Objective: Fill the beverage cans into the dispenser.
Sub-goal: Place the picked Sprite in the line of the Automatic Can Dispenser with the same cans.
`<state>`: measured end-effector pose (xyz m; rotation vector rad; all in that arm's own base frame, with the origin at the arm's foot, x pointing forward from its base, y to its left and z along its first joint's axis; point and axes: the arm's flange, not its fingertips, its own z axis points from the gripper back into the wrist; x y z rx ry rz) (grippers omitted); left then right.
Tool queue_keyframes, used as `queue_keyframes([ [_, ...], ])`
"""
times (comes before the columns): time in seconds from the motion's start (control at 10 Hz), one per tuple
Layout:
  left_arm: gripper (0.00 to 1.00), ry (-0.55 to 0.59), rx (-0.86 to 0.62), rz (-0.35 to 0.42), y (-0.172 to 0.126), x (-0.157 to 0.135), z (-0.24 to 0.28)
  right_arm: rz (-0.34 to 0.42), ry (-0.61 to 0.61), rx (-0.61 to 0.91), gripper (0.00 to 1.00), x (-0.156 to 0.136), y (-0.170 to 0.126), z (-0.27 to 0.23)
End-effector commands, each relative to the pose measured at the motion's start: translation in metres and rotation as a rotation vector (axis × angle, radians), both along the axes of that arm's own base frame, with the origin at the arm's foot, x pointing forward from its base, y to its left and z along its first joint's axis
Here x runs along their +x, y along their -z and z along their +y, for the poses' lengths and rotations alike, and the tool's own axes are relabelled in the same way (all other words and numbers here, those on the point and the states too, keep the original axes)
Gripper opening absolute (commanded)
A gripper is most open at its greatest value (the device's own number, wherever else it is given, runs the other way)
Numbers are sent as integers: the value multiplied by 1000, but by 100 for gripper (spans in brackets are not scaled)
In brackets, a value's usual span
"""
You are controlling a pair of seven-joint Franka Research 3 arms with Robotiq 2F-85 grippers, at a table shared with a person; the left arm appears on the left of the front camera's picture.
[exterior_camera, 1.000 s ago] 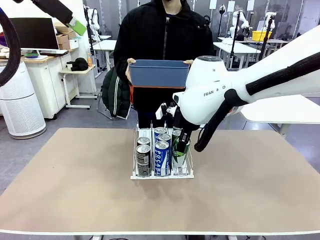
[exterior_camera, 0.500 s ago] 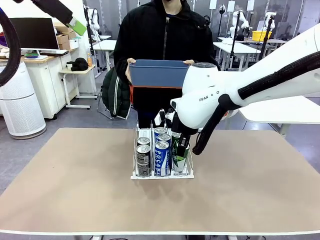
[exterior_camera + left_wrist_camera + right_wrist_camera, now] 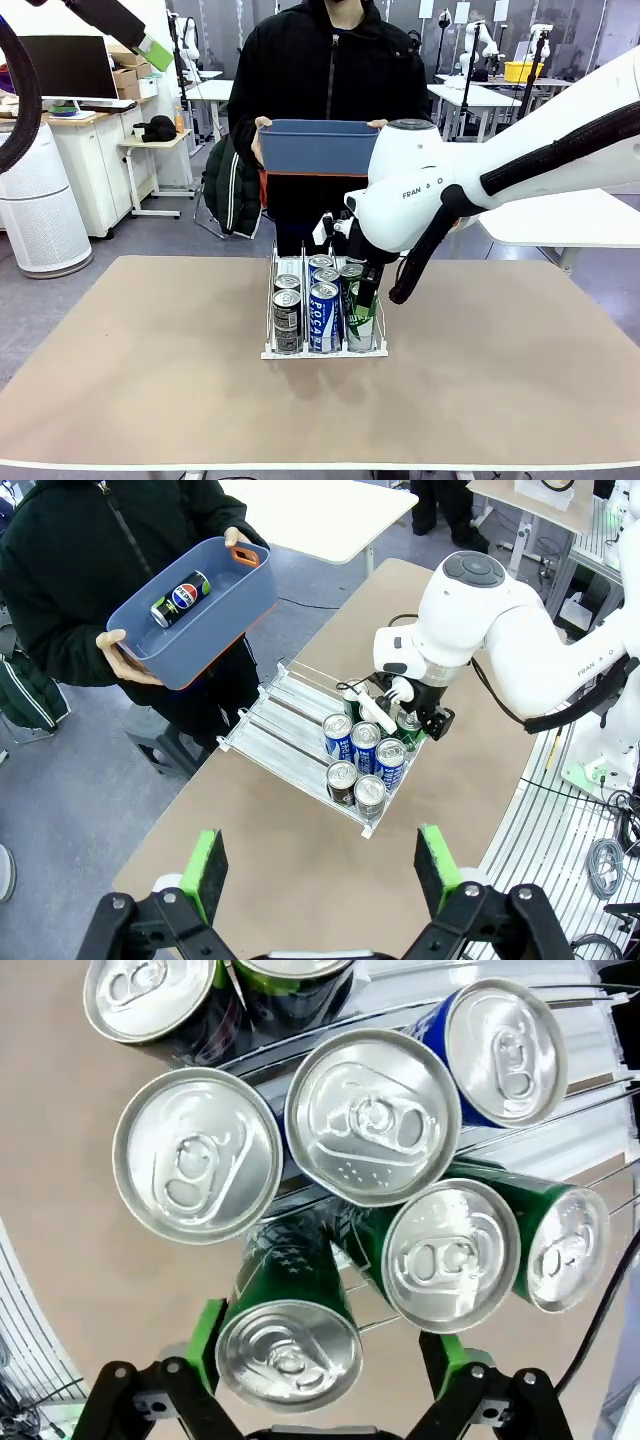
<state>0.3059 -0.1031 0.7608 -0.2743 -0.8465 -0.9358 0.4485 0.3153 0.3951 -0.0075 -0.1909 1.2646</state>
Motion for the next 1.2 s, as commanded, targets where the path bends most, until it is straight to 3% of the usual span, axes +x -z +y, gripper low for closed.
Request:
queue_keyframes([
  [0.0,100,-3,-16,5,0,0,0,-45,-12,14,100,-9,-16,-1],
  [0.9,100,-3,-16,5,0,0,0,-62,81,127,100,-45,-77,-15],
  [1.1,100,-3,-16,5,0,0,0,-72,52,98,100,-32,-70,-10],
])
